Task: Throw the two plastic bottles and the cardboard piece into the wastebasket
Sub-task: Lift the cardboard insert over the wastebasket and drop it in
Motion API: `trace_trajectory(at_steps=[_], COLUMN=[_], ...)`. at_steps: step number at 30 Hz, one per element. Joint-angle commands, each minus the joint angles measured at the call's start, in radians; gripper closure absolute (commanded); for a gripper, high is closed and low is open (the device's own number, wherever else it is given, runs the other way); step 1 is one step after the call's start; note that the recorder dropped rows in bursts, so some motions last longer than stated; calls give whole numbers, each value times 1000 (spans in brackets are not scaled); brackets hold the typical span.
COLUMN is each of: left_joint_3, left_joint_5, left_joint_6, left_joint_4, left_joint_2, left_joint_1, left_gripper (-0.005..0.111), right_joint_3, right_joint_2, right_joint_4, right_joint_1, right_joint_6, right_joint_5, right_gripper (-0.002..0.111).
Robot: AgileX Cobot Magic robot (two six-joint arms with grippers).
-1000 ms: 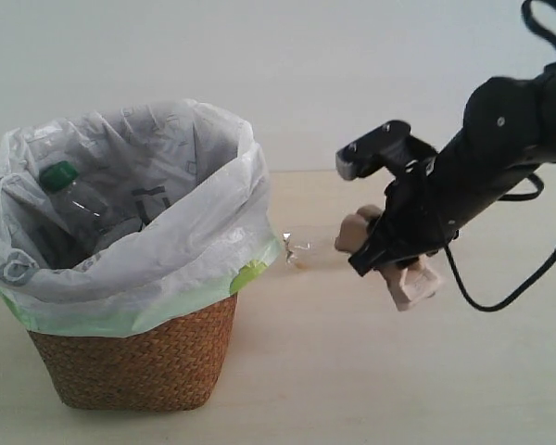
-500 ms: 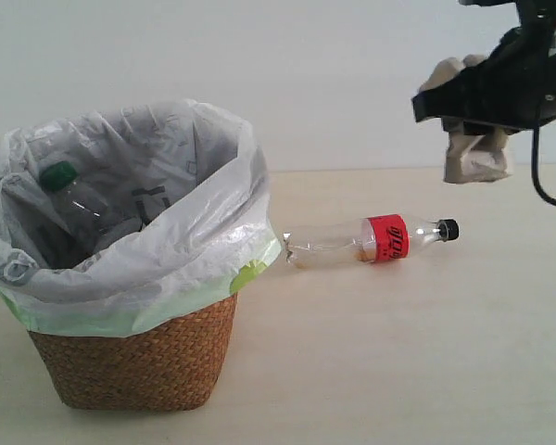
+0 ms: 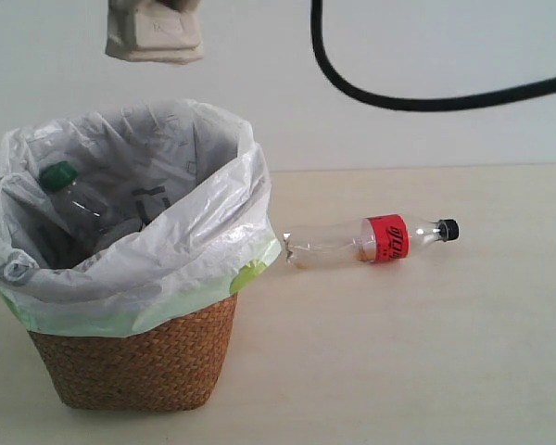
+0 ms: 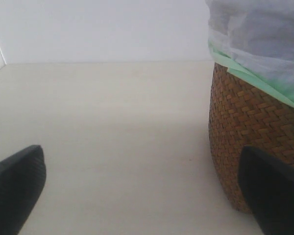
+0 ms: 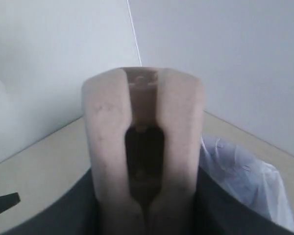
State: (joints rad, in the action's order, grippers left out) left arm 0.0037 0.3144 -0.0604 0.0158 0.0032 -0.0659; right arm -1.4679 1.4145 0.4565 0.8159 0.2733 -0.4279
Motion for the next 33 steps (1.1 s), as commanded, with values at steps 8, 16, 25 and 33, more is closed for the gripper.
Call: trace_trajectory(at_steps=[8, 16, 25, 33], left_joint_3=[-4, -4, -4, -4], left_joint_5=[-8, -8, -8, -8], left_joint_6=[9, 9, 9, 9], left_joint_4=[2, 2, 2, 2], left_joint_2=[-3, -3, -3, -3], left_joint_1=[6, 6, 6, 6], left_gripper=[-1, -1, -1, -1], right_joint_3=[-8, -8, -8, -13], right_joint_2=[-7, -7, -7, 46], right_joint_4=[-639, -802, -680, 43], right_joint_1=[-262, -521, -566, -280], right_joint_6=[-430, -474, -431, 29], right_joint_5=[-342, -546, -505, -191], right_gripper=[108, 108, 108, 108])
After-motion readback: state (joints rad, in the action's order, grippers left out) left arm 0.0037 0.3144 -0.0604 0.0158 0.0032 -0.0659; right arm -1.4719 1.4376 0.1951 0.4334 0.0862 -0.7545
